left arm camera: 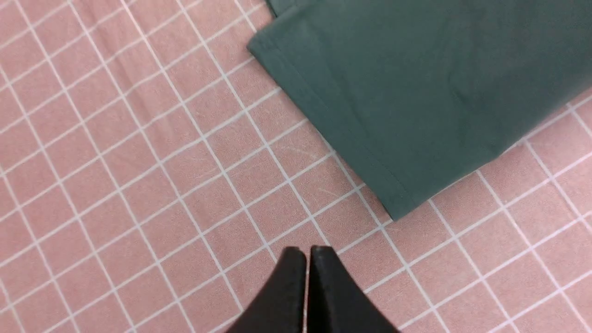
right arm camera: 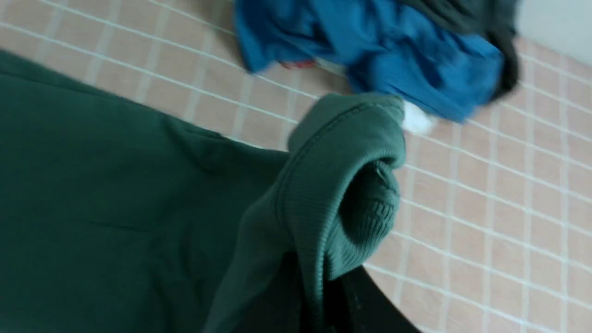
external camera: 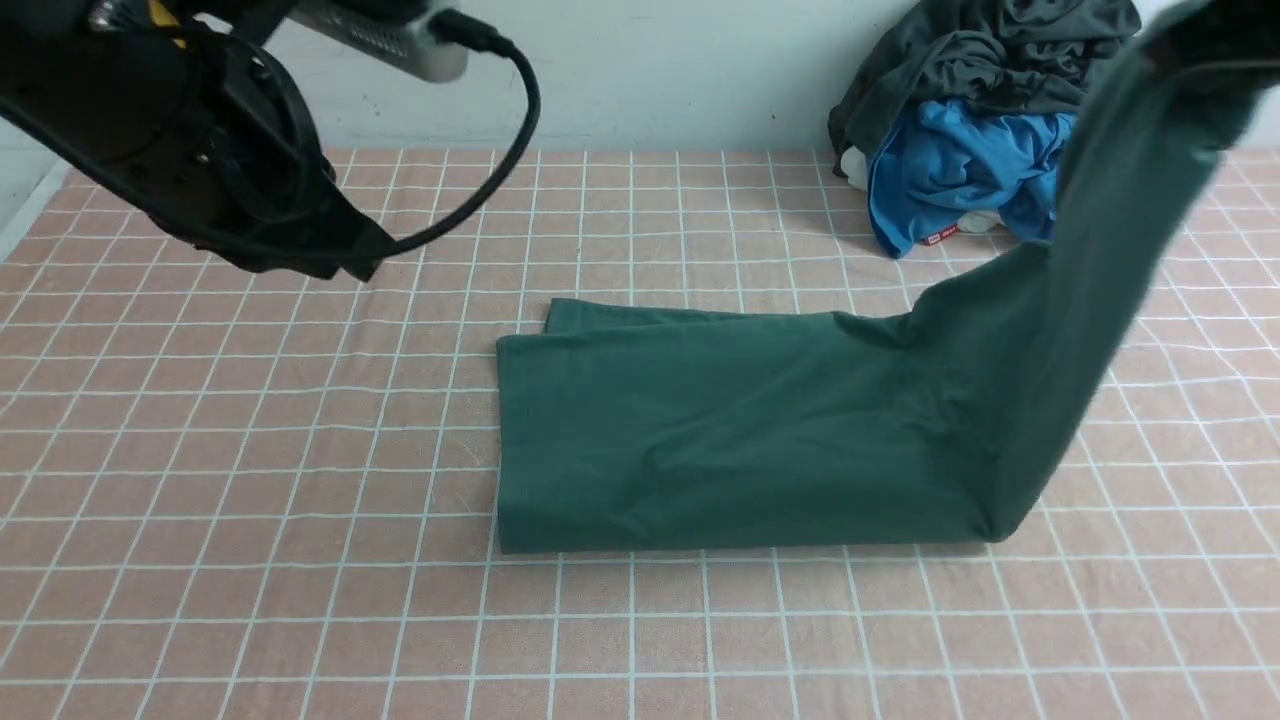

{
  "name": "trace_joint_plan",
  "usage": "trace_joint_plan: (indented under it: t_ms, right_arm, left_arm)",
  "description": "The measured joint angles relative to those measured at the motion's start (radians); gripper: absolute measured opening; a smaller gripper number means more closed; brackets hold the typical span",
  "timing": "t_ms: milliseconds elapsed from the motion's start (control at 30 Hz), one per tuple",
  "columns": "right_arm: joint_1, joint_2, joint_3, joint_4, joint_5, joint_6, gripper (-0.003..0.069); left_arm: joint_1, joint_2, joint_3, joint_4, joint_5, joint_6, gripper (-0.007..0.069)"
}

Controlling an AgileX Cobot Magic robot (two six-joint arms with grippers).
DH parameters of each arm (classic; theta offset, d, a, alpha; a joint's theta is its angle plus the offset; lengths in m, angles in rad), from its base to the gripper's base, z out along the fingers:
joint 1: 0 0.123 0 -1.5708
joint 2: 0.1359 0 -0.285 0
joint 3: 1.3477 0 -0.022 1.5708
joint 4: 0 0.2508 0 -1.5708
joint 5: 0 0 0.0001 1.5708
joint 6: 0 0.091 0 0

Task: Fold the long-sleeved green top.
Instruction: Use the right arm to drag the right edge of the fabric to the left and folds it over the left edge

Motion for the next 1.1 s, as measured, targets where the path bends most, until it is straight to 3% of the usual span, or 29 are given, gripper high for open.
trace_joint_plan:
  t_ms: [200, 367, 533, 733, 833, 933, 1000, 1100]
  right_arm:
    - [0.242, 0.157, -0.058, 0.053, -0.043, -0.002, 0.0043]
    - [0.363, 0.306, -0.103, 0.128, -0.113, -0.007, 0.0043]
    - [0.436, 0.437, -0.152, 0.181, -0.193, -0.008, 0.0043]
    - [0.453, 0.549, -0.195, 0.241, -0.231, -0.009, 0.0059]
    - [0.453, 0.576, -0.197, 0.291, -0.248, -0.009, 0.0117]
    - [0.453, 0.58, -0.199, 0.35, -0.267, -0.009, 0.0259]
    - [0.453, 0.576, -0.201, 0.354, -0.27, -0.011, 0.0321]
    - [0.441, 0.555, -0.201, 0.337, -0.25, -0.032, 0.0476]
  left_arm:
    - [0.0, -0.072, 0.0, 0.007, 0.041, -0.007, -0.0003]
    - [0.0, -0.124, 0.0, 0.015, 0.056, -0.008, -0.0003]
    - [0.0, -0.163, 0.0, 0.021, 0.06, -0.012, -0.0003]
    - [0.0, -0.169, 0.001, 0.021, 0.06, -0.013, -0.0003]
    - [0.0, -0.169, 0.003, 0.021, 0.061, -0.013, -0.0003]
    - [0.0, -0.169, 0.003, 0.021, 0.061, -0.013, -0.0003]
    - [0.0, -0.169, 0.003, 0.021, 0.061, -0.013, -0.0003]
    - [0.0, -0.169, 0.003, 0.022, 0.061, -0.013, -0.0003]
